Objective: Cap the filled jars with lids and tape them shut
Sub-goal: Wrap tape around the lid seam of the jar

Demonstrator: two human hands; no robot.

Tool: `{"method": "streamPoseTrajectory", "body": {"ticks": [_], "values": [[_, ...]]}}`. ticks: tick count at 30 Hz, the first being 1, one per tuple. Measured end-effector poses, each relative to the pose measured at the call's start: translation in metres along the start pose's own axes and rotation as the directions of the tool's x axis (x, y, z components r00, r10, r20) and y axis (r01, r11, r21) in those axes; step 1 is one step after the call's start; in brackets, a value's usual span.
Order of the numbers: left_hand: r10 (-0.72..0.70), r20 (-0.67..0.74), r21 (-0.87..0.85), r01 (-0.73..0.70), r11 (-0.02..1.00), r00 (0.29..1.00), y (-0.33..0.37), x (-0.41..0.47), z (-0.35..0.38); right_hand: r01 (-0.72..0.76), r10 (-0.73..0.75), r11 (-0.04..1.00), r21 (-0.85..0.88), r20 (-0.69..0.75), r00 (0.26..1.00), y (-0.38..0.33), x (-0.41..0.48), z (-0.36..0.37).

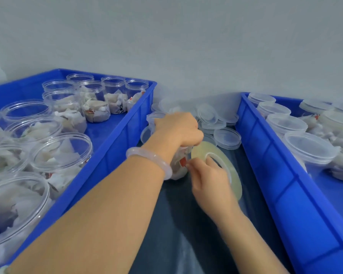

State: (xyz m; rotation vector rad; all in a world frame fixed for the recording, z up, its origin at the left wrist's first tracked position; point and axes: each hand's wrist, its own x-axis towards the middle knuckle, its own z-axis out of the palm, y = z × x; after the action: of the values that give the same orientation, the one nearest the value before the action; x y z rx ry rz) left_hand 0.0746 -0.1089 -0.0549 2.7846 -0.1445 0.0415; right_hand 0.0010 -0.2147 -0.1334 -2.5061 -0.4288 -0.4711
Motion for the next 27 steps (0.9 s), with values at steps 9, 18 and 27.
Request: {"method": "streamPoseTrajectory", "body": {"ticks": [9,18,27], "values": [[0.105,0.011,0.086,-0.106,0.991,0.994,-0.005,-0.001,-0.001,-0.039,0.056,0.987,0.156,-0.104,0.993,0.03,0.024,0.006],[-0.361,-0.588,-0.788,-0.413,0.456,0.724,-0.037,-0.041,0.039,0.014,-0.017,0.995,0.101,0.03,0.999,0.041,0.017,0.022],[-0.29,-0.405,-0.897,-0.314,0.311,0.867,-0.059,-0.038,0.079,-0.064,0.064,0.998,-0.004,0.055,0.996,0.055,0.017,0.03]]}}
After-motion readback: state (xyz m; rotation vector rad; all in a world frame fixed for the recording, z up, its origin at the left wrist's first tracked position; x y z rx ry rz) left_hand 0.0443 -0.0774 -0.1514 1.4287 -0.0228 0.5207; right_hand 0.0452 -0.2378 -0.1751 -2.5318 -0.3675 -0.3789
